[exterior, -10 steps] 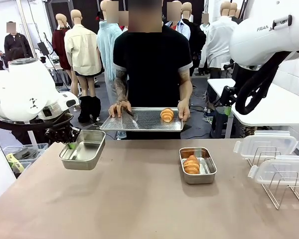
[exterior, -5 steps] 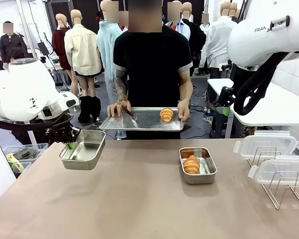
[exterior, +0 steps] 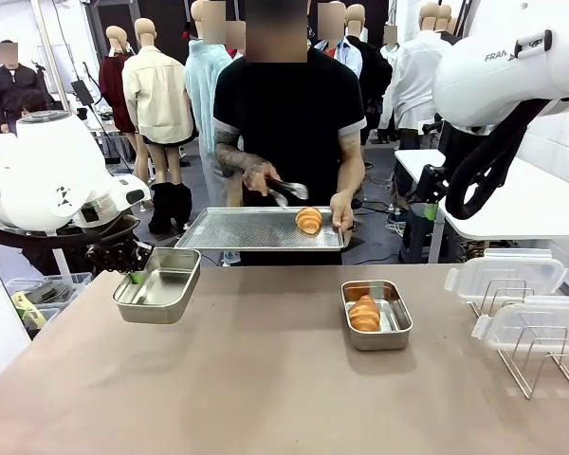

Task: Place the bread in airtight containers.
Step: Once an object is inside an Airtight Container , place the container in the center of the table.

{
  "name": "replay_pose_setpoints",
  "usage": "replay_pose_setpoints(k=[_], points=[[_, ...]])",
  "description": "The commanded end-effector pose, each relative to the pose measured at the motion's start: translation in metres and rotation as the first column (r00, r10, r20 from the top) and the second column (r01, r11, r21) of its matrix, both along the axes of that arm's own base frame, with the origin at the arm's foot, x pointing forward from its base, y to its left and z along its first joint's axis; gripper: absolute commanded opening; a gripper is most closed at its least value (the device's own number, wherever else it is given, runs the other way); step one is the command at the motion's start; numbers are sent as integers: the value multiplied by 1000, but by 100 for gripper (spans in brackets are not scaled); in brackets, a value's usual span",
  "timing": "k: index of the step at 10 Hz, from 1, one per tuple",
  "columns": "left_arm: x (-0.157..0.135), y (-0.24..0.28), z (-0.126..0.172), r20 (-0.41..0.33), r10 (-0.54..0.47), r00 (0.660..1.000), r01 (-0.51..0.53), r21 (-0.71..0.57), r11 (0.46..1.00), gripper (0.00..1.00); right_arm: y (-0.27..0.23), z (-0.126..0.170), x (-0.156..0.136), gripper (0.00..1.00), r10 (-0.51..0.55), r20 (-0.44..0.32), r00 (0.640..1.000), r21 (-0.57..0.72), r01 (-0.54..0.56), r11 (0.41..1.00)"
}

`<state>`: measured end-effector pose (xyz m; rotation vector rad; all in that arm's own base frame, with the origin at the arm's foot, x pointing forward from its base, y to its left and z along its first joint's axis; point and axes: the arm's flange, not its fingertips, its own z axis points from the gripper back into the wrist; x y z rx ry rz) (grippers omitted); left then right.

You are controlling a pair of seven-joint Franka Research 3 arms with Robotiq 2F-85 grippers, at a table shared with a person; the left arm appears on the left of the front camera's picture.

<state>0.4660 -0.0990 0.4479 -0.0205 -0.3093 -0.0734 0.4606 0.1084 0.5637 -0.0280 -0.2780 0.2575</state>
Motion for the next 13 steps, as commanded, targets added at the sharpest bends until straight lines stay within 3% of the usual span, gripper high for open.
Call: replay_pose_setpoints(k=[1, 13], points=[[0, 0, 2, 14, -5, 1000, 5, 3, 1000, 0, 1, 0, 1, 100, -5, 4, 1000, -2, 5, 1000], [0, 0, 2, 14, -5, 1000, 5, 3, 1000, 0, 1, 0, 1, 100, -5, 4, 1000, -2, 5, 1000]])
